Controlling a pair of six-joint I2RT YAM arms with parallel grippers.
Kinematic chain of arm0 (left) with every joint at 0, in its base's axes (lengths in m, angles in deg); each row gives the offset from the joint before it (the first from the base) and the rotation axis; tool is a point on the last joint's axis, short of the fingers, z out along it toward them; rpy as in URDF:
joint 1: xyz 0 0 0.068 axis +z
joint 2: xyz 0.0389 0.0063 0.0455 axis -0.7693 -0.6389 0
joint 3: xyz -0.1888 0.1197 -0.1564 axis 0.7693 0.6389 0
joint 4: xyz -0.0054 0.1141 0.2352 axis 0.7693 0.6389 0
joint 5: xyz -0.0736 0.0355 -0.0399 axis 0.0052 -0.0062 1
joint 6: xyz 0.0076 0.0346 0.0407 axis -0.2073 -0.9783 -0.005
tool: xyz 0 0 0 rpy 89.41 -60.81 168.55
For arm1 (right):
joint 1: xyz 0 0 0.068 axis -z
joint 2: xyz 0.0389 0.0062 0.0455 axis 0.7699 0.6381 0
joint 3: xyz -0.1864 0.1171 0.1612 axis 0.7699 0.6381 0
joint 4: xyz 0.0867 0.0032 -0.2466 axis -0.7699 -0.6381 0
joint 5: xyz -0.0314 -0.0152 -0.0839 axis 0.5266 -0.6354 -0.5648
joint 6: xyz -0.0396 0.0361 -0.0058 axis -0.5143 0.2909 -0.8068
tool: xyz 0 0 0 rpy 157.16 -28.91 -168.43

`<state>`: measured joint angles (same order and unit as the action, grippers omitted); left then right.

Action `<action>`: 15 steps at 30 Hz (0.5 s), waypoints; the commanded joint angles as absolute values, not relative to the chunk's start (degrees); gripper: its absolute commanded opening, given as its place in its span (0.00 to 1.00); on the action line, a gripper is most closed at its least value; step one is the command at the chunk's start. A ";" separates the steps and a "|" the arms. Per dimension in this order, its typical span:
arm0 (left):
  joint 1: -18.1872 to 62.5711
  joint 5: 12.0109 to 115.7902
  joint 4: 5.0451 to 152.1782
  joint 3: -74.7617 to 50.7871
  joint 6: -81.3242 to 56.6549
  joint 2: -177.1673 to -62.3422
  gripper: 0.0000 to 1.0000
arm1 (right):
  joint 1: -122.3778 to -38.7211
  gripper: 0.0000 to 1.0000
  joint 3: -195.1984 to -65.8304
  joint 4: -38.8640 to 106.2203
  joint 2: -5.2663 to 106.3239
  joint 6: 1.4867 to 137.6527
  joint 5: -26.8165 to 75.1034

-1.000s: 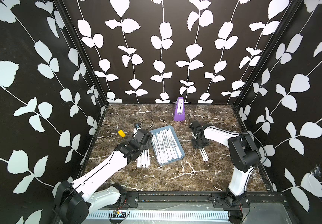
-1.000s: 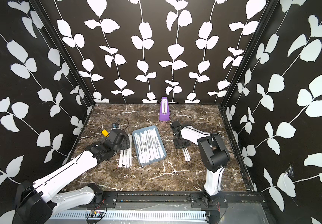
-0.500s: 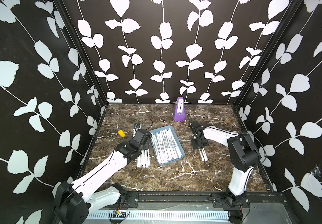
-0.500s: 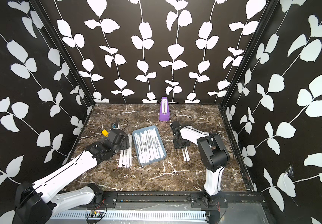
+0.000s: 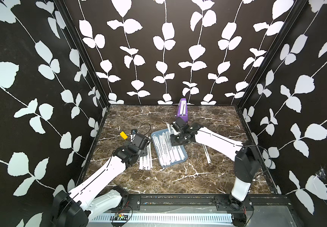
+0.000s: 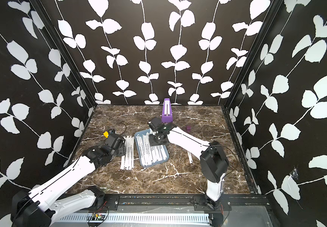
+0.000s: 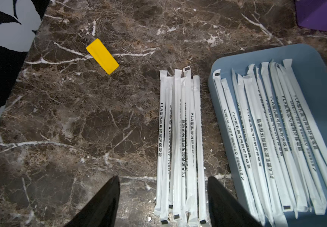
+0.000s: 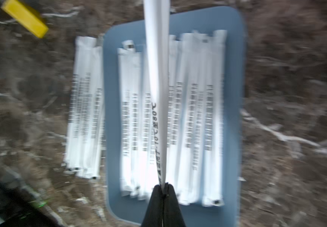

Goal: Put the straws into the storage box
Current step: Place the straw in the storage box.

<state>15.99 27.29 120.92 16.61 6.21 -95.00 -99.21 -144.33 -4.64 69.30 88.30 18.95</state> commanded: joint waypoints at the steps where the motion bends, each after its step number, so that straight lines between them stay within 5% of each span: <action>1: 16.28 29.69 119.62 18.25 8.25 -92.47 0.72 | -100.49 0.05 -149.30 -1.64 76.43 94.24 24.62; 15: 18.82 32.34 119.07 20.25 7.53 -89.50 0.70 | -101.76 0.05 -152.21 0.28 87.03 95.76 32.40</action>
<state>18.61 31.42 119.83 19.18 6.94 -90.02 -101.57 -149.96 -1.01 86.06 94.29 30.03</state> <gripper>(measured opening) 0.703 0.053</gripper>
